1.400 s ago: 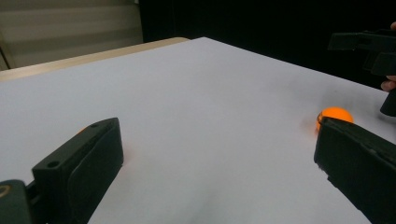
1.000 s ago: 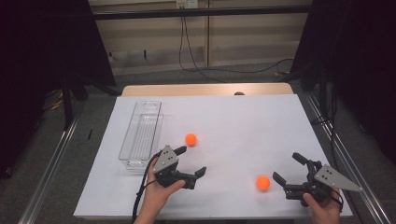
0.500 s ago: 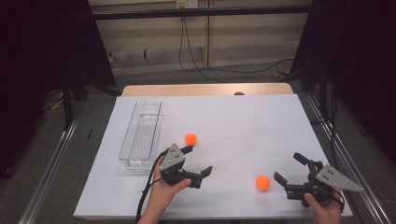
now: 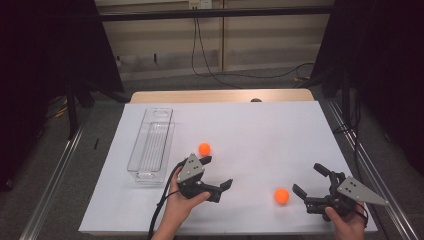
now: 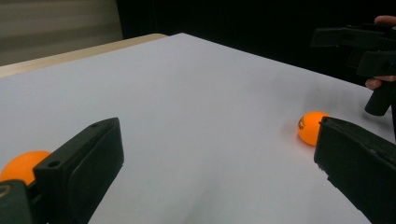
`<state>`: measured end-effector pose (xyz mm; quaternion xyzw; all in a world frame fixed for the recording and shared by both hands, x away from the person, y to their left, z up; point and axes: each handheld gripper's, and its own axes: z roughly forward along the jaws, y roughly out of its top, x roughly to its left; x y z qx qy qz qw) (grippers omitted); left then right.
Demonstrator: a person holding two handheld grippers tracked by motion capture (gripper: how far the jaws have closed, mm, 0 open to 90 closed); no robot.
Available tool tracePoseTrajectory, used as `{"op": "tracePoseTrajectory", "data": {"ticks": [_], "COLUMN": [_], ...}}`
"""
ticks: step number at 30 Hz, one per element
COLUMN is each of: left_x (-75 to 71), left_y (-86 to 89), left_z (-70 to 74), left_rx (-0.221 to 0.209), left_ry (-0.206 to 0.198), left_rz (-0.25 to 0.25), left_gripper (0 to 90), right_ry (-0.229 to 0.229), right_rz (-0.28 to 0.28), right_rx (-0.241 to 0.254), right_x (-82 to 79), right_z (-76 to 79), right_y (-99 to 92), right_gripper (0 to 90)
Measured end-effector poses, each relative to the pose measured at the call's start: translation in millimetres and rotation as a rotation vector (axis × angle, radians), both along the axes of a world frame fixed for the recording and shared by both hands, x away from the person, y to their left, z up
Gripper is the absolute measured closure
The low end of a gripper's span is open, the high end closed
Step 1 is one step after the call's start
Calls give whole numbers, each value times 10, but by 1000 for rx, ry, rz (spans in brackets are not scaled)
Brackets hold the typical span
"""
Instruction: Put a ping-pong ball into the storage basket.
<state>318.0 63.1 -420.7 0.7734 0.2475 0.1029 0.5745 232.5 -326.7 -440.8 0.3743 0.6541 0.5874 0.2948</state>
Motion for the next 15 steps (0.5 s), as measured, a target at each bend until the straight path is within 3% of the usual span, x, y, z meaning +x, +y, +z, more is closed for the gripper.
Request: {"op": "tracePoseTrajectory", "data": {"ticks": [15], "left_x": [13], "left_y": [-165], "left_z": [-9], "left_rx": [5], "left_ry": [16], "left_rz": [-26], "left_gripper": [15], "right_ry": [4], "right_rz": [-11], "right_rx": [2], "right_x": [1], "right_z": [-5], "right_y": [-12], "right_gripper": [1]}}
